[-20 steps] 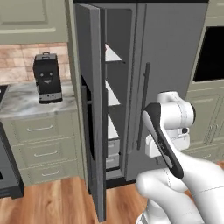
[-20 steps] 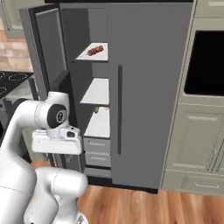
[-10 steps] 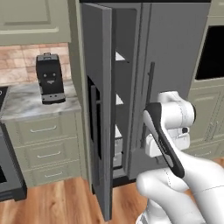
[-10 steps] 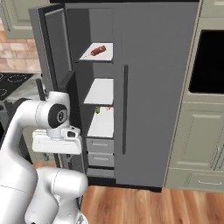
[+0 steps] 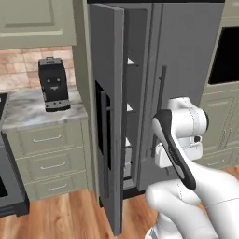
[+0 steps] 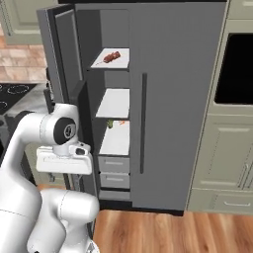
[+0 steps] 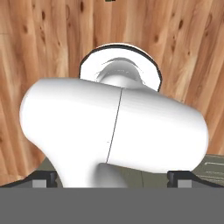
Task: Store the kebab skewer in the freezer for long-term storage. Close the freezer door after placing the cooked food.
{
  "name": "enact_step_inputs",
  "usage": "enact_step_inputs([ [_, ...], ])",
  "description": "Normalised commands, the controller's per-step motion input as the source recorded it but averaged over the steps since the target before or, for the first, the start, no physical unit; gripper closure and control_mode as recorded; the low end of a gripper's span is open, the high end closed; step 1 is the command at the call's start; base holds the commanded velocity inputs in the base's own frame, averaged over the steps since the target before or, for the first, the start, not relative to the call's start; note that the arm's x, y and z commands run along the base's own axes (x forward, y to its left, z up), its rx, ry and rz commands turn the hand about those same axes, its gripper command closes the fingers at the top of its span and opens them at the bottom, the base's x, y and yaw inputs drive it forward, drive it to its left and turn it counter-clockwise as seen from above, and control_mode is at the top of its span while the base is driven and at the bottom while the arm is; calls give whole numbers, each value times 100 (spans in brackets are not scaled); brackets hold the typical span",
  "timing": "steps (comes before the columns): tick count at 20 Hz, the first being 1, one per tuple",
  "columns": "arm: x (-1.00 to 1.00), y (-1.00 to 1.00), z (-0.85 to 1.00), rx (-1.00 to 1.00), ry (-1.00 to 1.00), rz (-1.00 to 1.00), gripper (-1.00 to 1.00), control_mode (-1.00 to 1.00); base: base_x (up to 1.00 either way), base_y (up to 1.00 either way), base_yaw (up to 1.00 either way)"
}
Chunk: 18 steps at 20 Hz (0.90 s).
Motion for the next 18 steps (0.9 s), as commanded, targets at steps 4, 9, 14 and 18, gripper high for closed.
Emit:
enact_step_inputs([
  [4, 0, 0, 0, 0, 0, 0, -100, 100, 20, 19, -3],
  [9, 0, 0, 0, 0, 0, 0, -100, 100, 6, 35, -6],
  [14, 0, 0, 0, 0, 0, 0, -100, 100, 25, 32, -4],
  [18, 0, 0, 0, 0, 0, 0, -100, 100, 32, 15, -1],
])
